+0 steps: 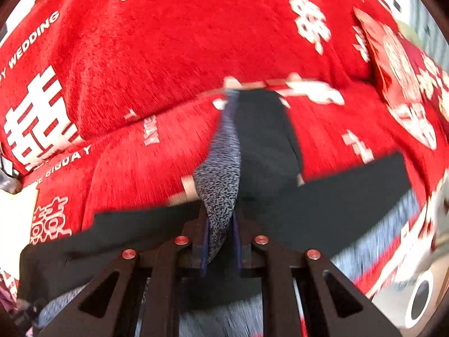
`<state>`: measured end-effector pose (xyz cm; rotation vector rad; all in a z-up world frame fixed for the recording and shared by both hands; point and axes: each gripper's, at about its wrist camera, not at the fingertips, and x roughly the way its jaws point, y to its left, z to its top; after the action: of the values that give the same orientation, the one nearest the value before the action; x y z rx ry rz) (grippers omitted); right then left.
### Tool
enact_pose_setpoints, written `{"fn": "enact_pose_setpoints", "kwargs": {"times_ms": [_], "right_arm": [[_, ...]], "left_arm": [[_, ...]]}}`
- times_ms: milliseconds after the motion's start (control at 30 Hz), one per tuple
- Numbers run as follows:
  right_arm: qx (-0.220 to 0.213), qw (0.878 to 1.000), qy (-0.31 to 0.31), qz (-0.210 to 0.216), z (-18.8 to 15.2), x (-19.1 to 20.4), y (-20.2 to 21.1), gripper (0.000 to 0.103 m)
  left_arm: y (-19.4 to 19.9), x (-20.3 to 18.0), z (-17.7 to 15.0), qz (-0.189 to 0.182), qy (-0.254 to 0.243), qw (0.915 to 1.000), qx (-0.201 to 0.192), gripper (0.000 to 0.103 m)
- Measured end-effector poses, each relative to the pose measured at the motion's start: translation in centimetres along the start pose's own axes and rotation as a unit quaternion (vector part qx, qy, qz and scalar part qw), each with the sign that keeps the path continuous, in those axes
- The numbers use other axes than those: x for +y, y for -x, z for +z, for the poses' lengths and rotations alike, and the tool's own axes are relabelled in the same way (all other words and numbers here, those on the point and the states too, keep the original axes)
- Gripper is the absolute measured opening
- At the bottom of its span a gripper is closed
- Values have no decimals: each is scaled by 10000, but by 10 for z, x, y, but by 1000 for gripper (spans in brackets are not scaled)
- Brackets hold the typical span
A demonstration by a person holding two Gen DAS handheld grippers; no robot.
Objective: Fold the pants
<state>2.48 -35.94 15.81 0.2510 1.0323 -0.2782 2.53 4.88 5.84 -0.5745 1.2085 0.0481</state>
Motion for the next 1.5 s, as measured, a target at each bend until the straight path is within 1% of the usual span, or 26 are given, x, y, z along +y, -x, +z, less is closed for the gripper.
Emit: {"fn": "enact_pose_setpoints", "kwargs": {"times_ms": [67, 167, 267, 300, 400, 467, 500, 600, 700, 733, 833, 867, 933, 1000, 1067, 1100, 1133, 1167, 1200, 1233, 1300, 1333, 1400, 1433, 1467, 1500], "right_arm": [[142, 9999, -7, -50, -21, -11, -7, 15], [315, 9994, -125, -77, -38, -23, -18, 15], [289, 9995, -104, -115, -46, -27, -20, 15], [230, 9996, -30, -151, -49, -27, -17, 15], [144, 9996, 73, -241, -53, -24, -11, 15], [134, 9995, -54, -284, -61, -27, -7, 13], [129, 9994, -88, -320, -67, -29, -4, 9], [60, 9990, -24, -442, -82, -29, 8, 5], [123, 9987, 28, -488, -89, -31, 4, 5], [167, 9988, -32, -452, -88, -35, 0, 5], [121, 9990, 18, -429, -87, -38, -2, 5], [98, 9989, 59, -459, -88, -36, -2, 5], [52, 9987, 119, -493, -88, -34, -1, 5], [-22, 9987, 164, -492, -87, -35, 3, 5], [-134, 9983, 246, -512, -85, -34, 10, 5], [-188, 9979, 328, -528, -83, -33, 13, 5], [-221, 9975, 392, -547, -82, -33, 15, 5], [-227, 9973, 417, -564, -83, -32, 16, 5], [-192, 9974, 402, -572, -84, -33, 16, 5], [-135, 9975, 389, -581, -86, -34, 14, 5], [31, 9975, 375, -595, -89, -36, 6, 5], [81, 9975, 378, -594, -90, -37, 3, 5], [102, 9974, 434, -573, -90, -38, 2, 5], [97, 9973, 468, -562, -89, -38, 2, 5], [95, 9972, 491, -554, -89, -38, 2, 5], [120, 9972, 512, -530, -89, -38, 2, 5]], "left_arm": [[-6, 7, -3, 2, 16, 9999, 105, 8], [-21, 13, -7, 42, -99, 9996, 255, 9], [-28, 17, -9, -19, -137, 9994, 318, 12], [-26, 17, -10, 33, -185, 9994, 301, 17], [-22, 15, -14, 158, -324, 9989, 308, 22], [-19, 13, -18, 294, -380, 9984, 297, 25], [-19, 13, -18, 329, -408, 9982, 287, 25], [-18, 8, -20, 522, -497, 9971, 257, 25], [-13, 1, -23, 741, -491, 9953, 394, 25], [-4, -4, -26, 748, -581, 9947, 406, 25], [24, -23, -42, 690, -1170, 9904, 264, 25], [29, -27, -45, 639, -1270, 9896, 228, 25], [36, -39, -46, 347, -1416, 9891, 206, 25], [40, -59, -44, 296, -1584, 9868, 149, 25], [43, -87, -41, 68, -1808, 9835, 23, 28], [40, -109, -40, -45, -2002, 9797, -8, 50], [35, -125, -37, -31, -2127, 9771, -48, 68], [26, -143, -33, 110, -2239, 9743, -208, 88], [20, -157, -29, 305, -2305, 9715, -457, 88], [7, -178, -24, 457, -2459, 9661, -643, 88], [-18, -203, -18, 399, -2707, 9607, -475, 88], [-37, -215, -16, 529, -2819, 9574, -342, 88], [-66, -225, -14, 966, -2916, 9515, -187, 88], [-81, -227, -11, 1248, -2963, 9466, -253, 88], [-88, -228, -10, 1463, -3040, 9408, -341, 88], [-95, -223, -13, 1772, -3173, 9306, -427, 88]]}}
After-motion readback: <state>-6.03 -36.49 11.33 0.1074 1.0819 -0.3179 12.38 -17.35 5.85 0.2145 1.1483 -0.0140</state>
